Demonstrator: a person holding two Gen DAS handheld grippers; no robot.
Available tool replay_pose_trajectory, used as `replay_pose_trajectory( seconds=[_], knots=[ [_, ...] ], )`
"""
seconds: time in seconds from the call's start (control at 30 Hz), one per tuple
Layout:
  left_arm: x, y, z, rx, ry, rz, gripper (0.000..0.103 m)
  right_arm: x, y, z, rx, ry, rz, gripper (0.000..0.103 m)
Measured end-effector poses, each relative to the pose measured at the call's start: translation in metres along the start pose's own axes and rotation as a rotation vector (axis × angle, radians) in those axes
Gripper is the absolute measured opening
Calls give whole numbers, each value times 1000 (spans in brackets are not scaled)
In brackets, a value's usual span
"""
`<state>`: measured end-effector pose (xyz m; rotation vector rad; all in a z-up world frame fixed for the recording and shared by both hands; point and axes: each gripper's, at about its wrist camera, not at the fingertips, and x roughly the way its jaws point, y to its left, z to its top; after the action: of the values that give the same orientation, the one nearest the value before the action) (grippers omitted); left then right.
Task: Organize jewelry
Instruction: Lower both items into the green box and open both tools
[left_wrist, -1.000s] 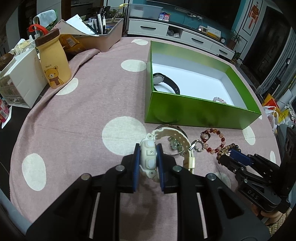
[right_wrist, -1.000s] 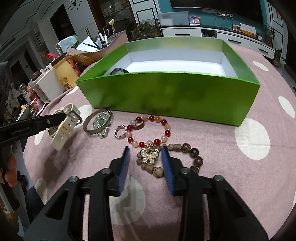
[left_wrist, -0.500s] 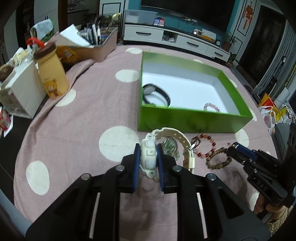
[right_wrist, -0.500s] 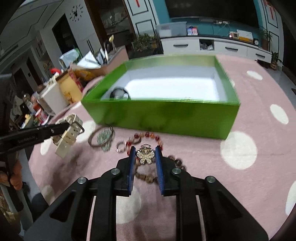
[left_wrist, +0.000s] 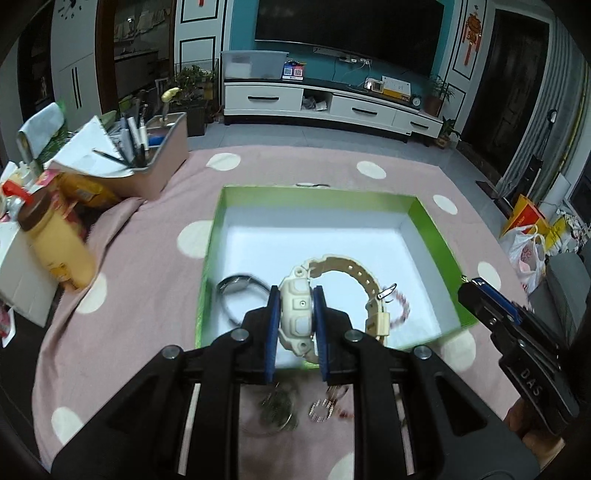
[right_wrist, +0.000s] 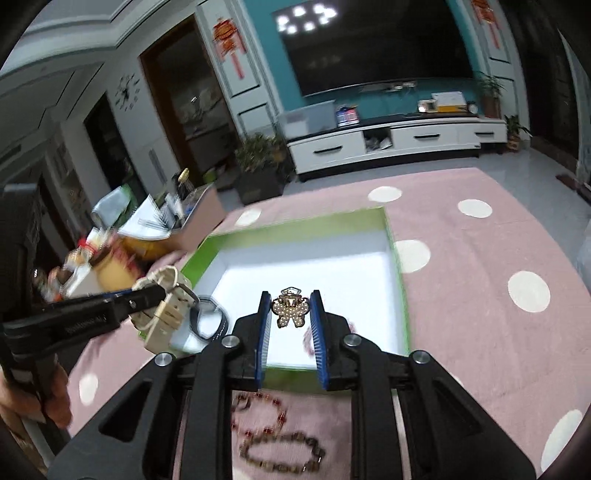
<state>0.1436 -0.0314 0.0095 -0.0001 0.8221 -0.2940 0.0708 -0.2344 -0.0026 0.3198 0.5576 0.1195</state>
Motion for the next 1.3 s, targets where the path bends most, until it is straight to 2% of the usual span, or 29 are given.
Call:
replay_pose_trajectory(
  seconds=[0.13, 0.43, 0.77, 1.13, 1.2, 1.23, 1.3],
  knots=[
    [17, -4, 11, -10, 12, 30, 17, 12, -18, 8, 49, 14, -18, 21],
    [45, 1, 17, -36, 67, 113, 17, 41, -25, 6, 47, 82, -48, 21],
    [61, -8, 12, -16, 119, 183, 17, 45, -18, 3, 23, 72, -60, 21],
    [63, -17, 10, 16, 124, 230, 17, 47, -20, 3, 29, 76, -80, 21],
    [62, -18, 11, 17, 122, 223, 19, 47, -19, 3, 30, 76, -95, 24],
    [61, -18, 11, 17, 116, 224, 19, 46, -19, 3, 32, 75, -102, 32],
    [57, -20, 13, 23, 96, 234, 27, 44, -20, 3, 34, 65, -113, 36]
  ],
)
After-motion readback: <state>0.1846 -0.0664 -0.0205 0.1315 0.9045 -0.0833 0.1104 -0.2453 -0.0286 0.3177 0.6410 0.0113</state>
